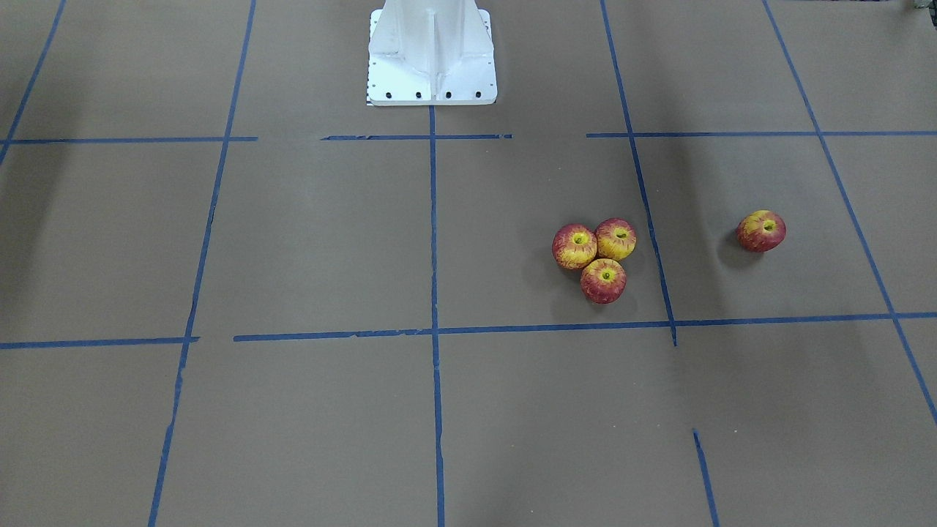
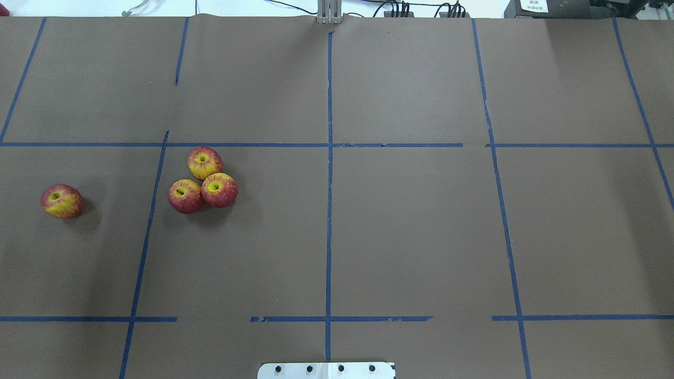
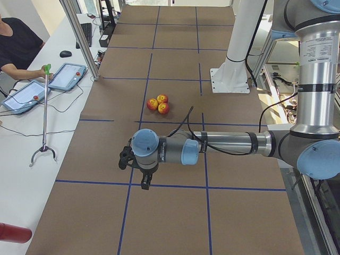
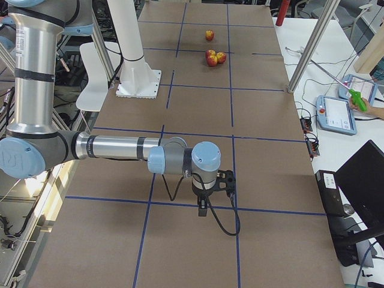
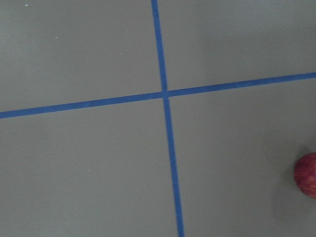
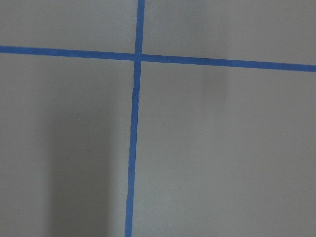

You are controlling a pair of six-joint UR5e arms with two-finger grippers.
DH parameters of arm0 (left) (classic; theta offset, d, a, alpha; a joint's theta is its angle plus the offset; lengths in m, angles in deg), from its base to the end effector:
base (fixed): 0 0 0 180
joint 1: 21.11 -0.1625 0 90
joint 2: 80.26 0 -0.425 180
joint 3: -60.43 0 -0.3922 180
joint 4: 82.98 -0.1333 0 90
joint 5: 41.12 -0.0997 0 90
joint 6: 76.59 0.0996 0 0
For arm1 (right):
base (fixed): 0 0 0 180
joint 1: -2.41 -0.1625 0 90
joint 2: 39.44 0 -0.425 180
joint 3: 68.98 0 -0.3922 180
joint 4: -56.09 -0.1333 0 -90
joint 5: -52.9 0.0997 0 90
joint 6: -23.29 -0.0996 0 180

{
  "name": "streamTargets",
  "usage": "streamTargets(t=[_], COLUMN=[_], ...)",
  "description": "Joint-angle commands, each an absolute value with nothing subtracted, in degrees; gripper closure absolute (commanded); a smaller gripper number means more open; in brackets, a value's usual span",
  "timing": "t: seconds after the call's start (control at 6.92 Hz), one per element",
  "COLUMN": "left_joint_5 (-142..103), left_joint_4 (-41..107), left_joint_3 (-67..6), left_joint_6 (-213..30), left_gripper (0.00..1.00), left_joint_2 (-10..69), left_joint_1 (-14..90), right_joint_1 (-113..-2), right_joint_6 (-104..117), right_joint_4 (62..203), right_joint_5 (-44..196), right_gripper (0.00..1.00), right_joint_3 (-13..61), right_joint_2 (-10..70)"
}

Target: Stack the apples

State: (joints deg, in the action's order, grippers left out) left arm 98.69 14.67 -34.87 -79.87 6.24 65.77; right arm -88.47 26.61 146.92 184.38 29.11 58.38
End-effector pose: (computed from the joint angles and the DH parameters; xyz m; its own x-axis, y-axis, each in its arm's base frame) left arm -0.0313 -0.4774 0.6214 0.6396 0.1037 -0.7617 -0.0171 0.9925 0.1208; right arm 0.0740 -0.4323 0.6573 0.7486 -0.0400 0.6618 0.0280 0.9992 0.0286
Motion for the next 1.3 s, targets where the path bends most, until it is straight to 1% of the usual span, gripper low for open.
streamTargets(t=[0.0, 0.14, 0.29, 0.58, 1.16], left_joint_5=[94.5, 91.3, 87.2, 86.1, 84.4], left_joint_4=[28.1, 34.6, 37.3, 37.4, 37.6], left_joint_3=[-39.5, -38.5, -38.0, -35.9, -33.2], left_joint_6=[-113.0, -123.9, -127.8, -127.8, -127.7], left_gripper=[0.0, 0.0, 0.0, 0.0, 0.0], left_joint_2=[6.3, 6.2, 6.2, 7.1, 8.1], left_joint_1=[50.2, 44.0, 40.3, 36.7, 34.0], right_joint_1=[-88.5, -88.5, -88.5, -88.5, -88.5], right_joint_6=[26.6, 26.6, 26.6, 26.6, 26.6], right_joint_4=[146.9, 146.9, 146.9, 147.0, 146.9], right_joint_5=[184.4, 184.4, 184.4, 184.4, 184.4], right_gripper=[0.0, 0.0, 0.0, 0.0, 0.0], right_joint_3=[29.1, 29.1, 29.1, 29.1, 29.1], right_joint_2=[58.4, 58.4, 58.4, 58.4, 58.4])
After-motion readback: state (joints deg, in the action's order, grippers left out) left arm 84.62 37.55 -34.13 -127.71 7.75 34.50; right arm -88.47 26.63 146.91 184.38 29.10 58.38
